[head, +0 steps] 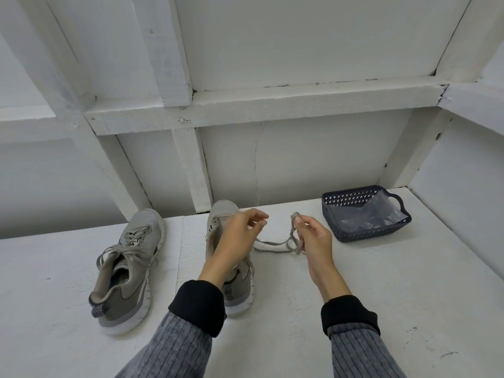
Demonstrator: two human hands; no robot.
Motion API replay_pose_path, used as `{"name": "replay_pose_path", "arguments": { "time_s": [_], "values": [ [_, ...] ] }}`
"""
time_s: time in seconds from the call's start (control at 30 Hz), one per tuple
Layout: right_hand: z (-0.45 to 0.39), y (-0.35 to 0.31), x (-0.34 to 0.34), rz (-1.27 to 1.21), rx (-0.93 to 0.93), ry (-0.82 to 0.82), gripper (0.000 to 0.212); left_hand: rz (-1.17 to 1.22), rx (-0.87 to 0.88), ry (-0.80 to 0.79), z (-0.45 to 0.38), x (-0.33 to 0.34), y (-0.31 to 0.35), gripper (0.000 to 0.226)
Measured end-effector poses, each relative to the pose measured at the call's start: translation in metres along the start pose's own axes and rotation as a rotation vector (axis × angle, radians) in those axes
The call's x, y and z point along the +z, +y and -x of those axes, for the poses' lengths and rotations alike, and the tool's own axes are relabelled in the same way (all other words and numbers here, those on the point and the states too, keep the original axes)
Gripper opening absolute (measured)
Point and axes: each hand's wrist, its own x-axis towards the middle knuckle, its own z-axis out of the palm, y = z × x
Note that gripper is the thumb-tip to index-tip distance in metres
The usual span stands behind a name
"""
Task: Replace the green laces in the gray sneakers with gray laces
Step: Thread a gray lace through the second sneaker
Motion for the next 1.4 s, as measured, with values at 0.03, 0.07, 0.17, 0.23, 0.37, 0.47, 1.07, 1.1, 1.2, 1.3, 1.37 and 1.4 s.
{"name": "replay_pose_path", "arguments": {
  "time_s": [0.03,0.07,0.17,0.23,0.37,0.47,1.07,1.1,1.2,1.3,1.37,1.4],
  "values": [
    [0.001,-0.003,-0.001,0.045,-0.024,-0.041,0.013,-0.011,0.031,-0.013,-0.001,0.003,0.002,0.015],
    [0.002,-0.006,-0.002,0.089,-0.049,-0.079,0.015,-0.029,0.060,-0.028,-0.003,0.006,0.003,0.018],
    [0.002,-0.017,-0.005,0.195,-0.138,-0.164,0.020,-0.085,0.121,-0.089,-0.010,0.010,0.008,0.023],
    [0.001,-0.022,-0.007,0.226,-0.188,-0.174,0.017,-0.080,0.123,-0.126,-0.013,0.012,0.011,0.018],
    [-0.001,-0.028,-0.011,0.191,-0.214,-0.156,0.013,0.023,0.088,-0.205,-0.016,0.013,0.014,0.012],
    [-0.003,-0.035,-0.010,0.207,-0.245,-0.125,0.014,0.117,0.086,-0.279,-0.015,0.007,0.017,0.008],
    [-0.024,-0.172,0.025,0.108,-0.417,-0.356,0.016,0.348,0.192,-0.209,-0.062,-0.069,0.109,0.024],
    [-0.025,-0.177,0.025,0.094,-0.422,-0.360,0.016,0.319,0.208,-0.251,-0.062,-0.072,0.114,0.024],
    [-0.025,-0.194,0.024,0.049,-0.417,-0.368,0.019,0.265,0.195,-0.324,-0.063,-0.077,0.129,0.008],
    [-0.024,-0.209,0.017,-0.136,-0.339,-0.390,0.025,0.661,0.092,-0.394,-0.068,-0.087,0.136,0.020],
    [-0.025,-0.215,0.008,-0.250,-0.268,-0.432,0.030,0.917,0.012,-0.404,-0.071,-0.102,0.137,0.023],
    [-0.026,-0.215,0.002,-0.242,-0.255,-0.437,0.031,0.957,-0.007,-0.376,-0.073,-0.109,0.136,0.023]
  ]
}}
